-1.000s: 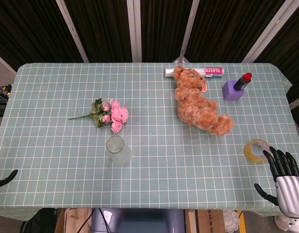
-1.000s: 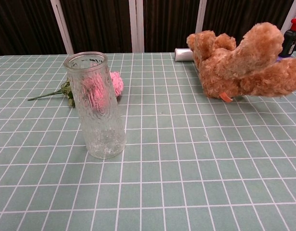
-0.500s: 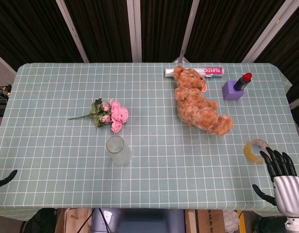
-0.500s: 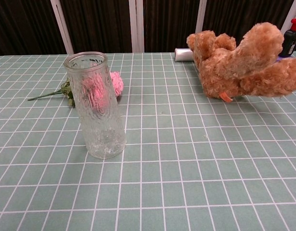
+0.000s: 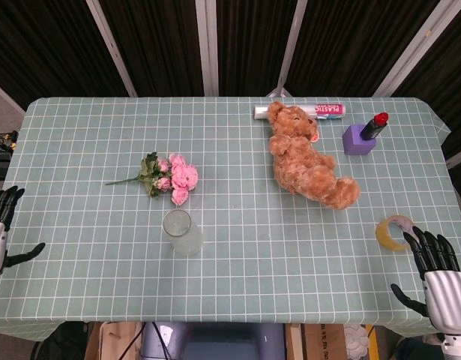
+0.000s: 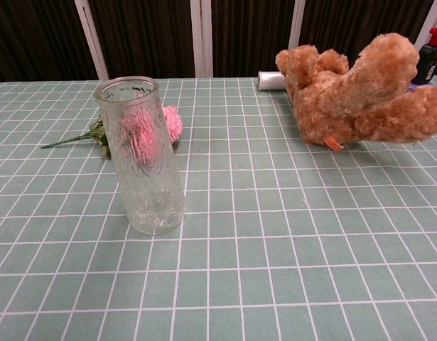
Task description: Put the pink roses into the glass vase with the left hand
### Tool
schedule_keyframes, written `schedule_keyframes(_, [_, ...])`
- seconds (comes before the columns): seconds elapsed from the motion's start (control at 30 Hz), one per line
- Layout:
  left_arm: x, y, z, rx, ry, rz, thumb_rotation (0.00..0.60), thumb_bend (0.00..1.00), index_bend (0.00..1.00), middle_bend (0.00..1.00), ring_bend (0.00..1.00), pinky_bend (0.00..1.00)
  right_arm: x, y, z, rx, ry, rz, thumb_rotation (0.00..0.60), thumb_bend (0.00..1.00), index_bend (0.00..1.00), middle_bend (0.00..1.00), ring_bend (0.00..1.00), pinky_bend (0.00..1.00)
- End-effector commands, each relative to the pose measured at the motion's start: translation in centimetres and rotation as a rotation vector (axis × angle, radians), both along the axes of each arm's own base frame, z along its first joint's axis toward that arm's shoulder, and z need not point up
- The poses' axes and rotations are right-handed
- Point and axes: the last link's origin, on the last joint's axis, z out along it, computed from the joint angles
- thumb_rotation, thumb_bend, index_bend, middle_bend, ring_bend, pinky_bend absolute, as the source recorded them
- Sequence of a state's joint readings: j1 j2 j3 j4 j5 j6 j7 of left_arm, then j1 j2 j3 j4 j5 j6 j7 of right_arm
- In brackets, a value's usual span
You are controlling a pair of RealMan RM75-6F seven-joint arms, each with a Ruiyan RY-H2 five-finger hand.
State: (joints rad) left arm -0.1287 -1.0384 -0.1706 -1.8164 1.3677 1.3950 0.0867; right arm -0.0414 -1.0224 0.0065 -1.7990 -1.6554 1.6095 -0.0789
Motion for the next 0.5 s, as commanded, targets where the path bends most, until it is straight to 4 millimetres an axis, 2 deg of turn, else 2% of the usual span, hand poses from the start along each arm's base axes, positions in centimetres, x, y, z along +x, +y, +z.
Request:
schedule_keyframes(0.03, [2.3, 5.5, 0.4, -0.085, 0.036, -0.011, 0.6, 0.2, 0.07, 0.03, 0.0, 0.02, -0.1, 0.0, 0.0, 0.0, -0.001, -0.006, 0.6, 0.22, 0.08, 0.05, 0.0, 0.0])
schedule_keyframes(0.37, [6.3, 12.8, -3.0, -0.195, 0.104, -0.01, 0.6, 0.18, 0.06, 0.02, 0.0, 0.02, -0.4, -0.4, 0.0, -0.011, 0.015, -0.036, 0.6, 0.22, 0.08, 0.05, 0.0, 0.0])
schedule_keyframes(0.5, [8.2, 14.7, -5.0, -0.239, 0.121, -0.019, 0.6, 0.17, 0.06, 0.02, 0.0, 0.02, -0.6, -0.6, -0.1, -0.021, 0.027, -0.049, 0.6, 0.22, 0.08, 0.05, 0.0, 0.0])
